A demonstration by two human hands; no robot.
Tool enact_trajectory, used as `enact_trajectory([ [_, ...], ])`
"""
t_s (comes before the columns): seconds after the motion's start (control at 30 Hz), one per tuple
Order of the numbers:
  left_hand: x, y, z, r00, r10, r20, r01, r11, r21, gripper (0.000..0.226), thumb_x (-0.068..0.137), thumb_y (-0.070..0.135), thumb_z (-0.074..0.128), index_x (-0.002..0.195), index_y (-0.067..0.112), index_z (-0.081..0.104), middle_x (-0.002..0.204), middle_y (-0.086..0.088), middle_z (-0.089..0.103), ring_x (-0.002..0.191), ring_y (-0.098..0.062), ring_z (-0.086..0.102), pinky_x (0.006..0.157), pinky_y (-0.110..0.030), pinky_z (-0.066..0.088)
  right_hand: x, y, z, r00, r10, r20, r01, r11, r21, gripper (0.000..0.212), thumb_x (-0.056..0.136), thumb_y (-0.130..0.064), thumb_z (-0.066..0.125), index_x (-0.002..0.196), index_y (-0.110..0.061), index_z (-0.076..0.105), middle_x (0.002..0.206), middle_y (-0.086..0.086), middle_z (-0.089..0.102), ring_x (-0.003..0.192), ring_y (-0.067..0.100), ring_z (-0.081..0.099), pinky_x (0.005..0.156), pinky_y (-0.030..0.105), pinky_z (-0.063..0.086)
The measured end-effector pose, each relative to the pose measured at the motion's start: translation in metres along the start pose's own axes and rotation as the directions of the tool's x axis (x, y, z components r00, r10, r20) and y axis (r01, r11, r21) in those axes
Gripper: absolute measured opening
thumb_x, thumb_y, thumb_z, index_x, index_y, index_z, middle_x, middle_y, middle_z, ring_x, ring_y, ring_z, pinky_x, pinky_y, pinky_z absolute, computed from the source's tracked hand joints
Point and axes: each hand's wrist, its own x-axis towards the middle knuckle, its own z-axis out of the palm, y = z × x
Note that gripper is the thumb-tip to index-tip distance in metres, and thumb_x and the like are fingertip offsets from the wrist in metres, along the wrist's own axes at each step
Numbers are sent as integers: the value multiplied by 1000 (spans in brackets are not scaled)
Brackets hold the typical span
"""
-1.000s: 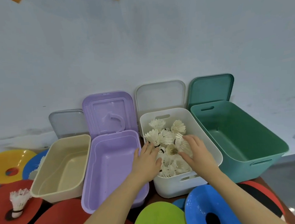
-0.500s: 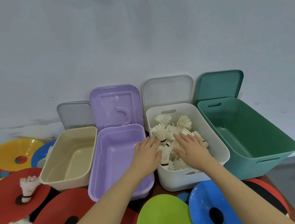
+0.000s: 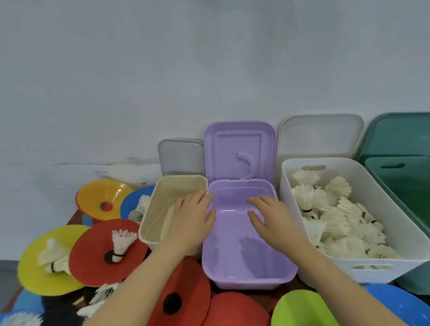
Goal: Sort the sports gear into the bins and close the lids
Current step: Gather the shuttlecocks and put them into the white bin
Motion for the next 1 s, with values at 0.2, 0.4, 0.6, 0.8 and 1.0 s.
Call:
enact_trajectory([
  [0.2, -28, -102, -19, 997, -77, 16, 77, 997, -3, 72, 78, 51, 12, 135, 23, 46, 140, 4, 44, 127, -18, 40, 102, -34, 21, 33, -86, 56, 999, -26, 23, 25, 997, 71, 40, 88, -32, 44, 116, -11, 63, 107, 5, 65, 98, 31, 59, 81, 40, 45],
  [0.4, -60, -209, -22, 993, -99, 59, 101, 995, -18, 45, 93, 35, 34, 135, 23, 46, 143, 5, 40, 133, -16, 33, 103, -33, 20, 56, -168, 119, 999, -34, 40, 28, 986, 161, 39, 86, -34, 45, 111, -12, 65, 102, 3, 65, 96, 26, 60, 80, 38, 49],
  [0.6, -94, -289, -24, 982, -170, 78, 171, 985, -10, 38, 96, 30, 43, 133, 24, 48, 144, 4, 39, 133, -17, 30, 104, -34, 18, 62, -234, 179, 994, -95, 52, 83, 978, 192, 31, 89, -29, 50, 114, -15, 63, 108, 0, 63, 98, 22, 59, 83, 37, 48],
  [0.8, -123, -338, -32, 949, -309, 56, 312, 949, -52, 44, 96, 37, 39, 137, 22, 43, 150, -2, 29, 138, -24, 22, 109, -41, 16, 80, -265, 233, 924, -20, 382, 14, 1000, 19, 60, 92, -34, 51, 145, -15, 28, 147, 7, 35, 133, 26, 32, 108, 38, 28],
  [1.0, -141, -380, -29, 907, -403, 119, 411, 911, -45, 54, 95, 44, 40, 144, 22, 31, 153, -6, 23, 140, -25, 19, 111, -44, 15, 85, -272, 251, 952, 14, 306, -1, 999, -43, 39, 89, -11, 49, 126, -20, 52, 108, 0, 62, 104, 23, 55, 93, 35, 33],
])
